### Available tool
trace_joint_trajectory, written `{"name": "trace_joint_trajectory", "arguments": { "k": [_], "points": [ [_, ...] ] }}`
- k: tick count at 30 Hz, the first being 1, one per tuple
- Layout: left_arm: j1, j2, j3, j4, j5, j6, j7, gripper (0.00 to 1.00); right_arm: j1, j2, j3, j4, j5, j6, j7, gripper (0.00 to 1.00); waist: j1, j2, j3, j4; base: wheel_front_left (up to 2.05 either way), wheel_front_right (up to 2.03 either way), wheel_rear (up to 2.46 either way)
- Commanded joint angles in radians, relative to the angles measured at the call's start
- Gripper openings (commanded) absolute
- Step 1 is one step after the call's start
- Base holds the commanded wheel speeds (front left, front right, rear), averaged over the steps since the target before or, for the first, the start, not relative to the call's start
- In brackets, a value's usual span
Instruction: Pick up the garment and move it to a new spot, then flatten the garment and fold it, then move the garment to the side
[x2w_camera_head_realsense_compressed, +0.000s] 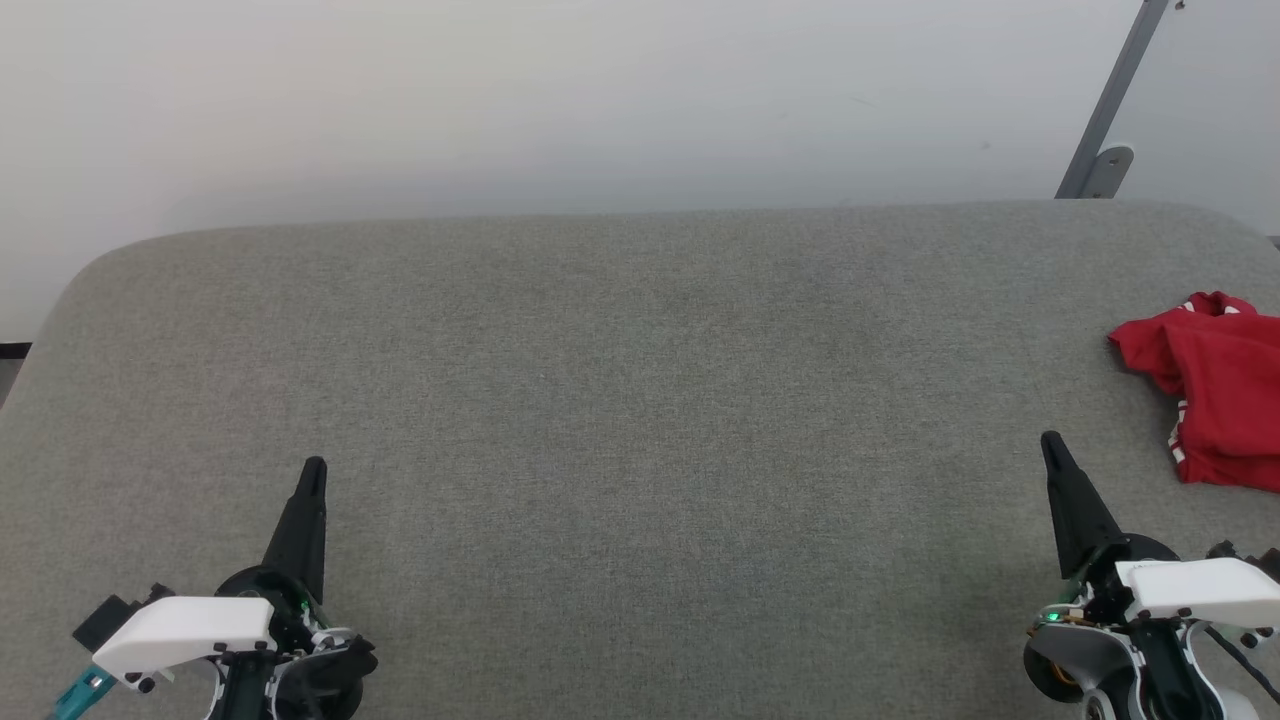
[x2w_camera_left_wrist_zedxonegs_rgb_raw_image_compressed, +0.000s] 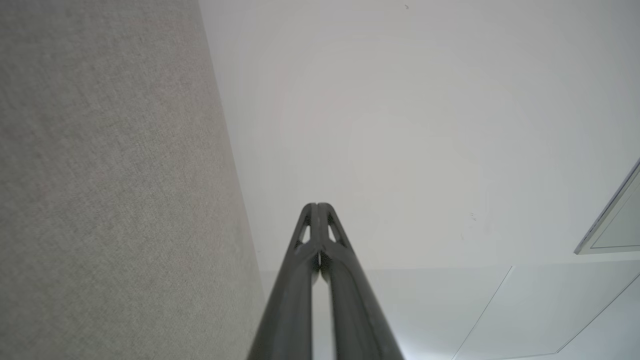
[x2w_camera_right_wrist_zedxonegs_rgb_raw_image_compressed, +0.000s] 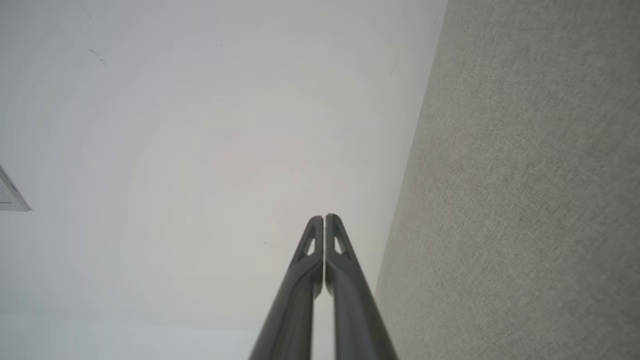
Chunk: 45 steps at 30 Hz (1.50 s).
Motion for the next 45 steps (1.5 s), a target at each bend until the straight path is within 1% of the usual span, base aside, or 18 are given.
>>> {"name": "trace_joint_trajectory", "arguments": {
  "k": [1, 45],
  "points": [
    [-0.011, 0.000, 0.002, 0.000, 0.000, -0.005, 0.005, 0.00, -0.005, 0.002, 0.001, 0.003, 0.004, 0.000, 0.002, 0.00, -0.0001, -0.0001, 0.000, 0.000, 0.00, 0.00, 0.00],
    [-0.012, -0.007, 0.011, 0.001, 0.009, -0.005, 0.011, 0.00, -0.005, 0.002, 0.002, 0.003, 0.004, 0.000, 0.001, 0.00, -0.0001, -0.0001, 0.000, 0.000, 0.00, 0.00, 0.00]
  ]
}}
